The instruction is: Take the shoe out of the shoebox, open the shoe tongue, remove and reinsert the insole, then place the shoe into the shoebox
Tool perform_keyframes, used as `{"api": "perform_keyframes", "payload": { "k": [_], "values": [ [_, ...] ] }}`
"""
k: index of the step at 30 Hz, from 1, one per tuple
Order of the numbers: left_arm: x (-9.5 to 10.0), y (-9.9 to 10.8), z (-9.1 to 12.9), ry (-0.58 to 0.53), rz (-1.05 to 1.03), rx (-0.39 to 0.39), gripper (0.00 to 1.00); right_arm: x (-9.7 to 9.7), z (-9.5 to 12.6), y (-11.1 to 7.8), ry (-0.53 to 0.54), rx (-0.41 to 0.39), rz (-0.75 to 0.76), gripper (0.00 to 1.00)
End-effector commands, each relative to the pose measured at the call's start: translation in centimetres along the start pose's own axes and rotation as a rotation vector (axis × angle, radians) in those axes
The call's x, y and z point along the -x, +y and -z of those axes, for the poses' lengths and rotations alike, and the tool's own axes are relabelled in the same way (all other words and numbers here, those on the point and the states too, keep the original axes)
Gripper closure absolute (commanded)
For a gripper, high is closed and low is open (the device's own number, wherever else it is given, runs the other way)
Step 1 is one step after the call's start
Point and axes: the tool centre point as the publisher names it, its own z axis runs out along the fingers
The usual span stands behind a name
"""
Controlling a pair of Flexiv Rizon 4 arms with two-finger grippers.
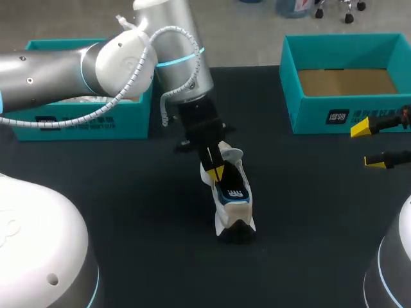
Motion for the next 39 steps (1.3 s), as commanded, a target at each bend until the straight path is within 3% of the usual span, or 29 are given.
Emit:
{"api": "perform_keyframes", "payload": {
  "k": [1, 8, 15, 22, 39],
  "values": [
    [0.6, -0.5, 0.2, 0.071, 0.037, 0.022, 1.00, 0.0, 0.0, 0.0, -0.003, 0.000, -0.002, 0.00],
    [0.6, -0.5, 0.2, 0.071, 0.037, 0.022, 1.00, 0.0, 0.0, 0.0, -0.003, 0.000, -0.002, 0.00],
    [1.2, 1.1, -1.8, 0.138, -0.028, 0.024, 1.00, 0.0, 0.0, 0.0, -0.003, 0.000, -0.002, 0.00],
    [1.3, 1.4, -3.2, 0.155, -0.046, 0.010, 1.00, 0.0, 0.0, 0.0, -0.003, 0.000, -0.002, 0.00],
    [3.1, 0.9, -6.1, 0.173, -0.088, -0.034, 1.00, 0.0, 0.0, 0.0, -0.003, 0.000, -0.002, 0.00]
  ]
}}
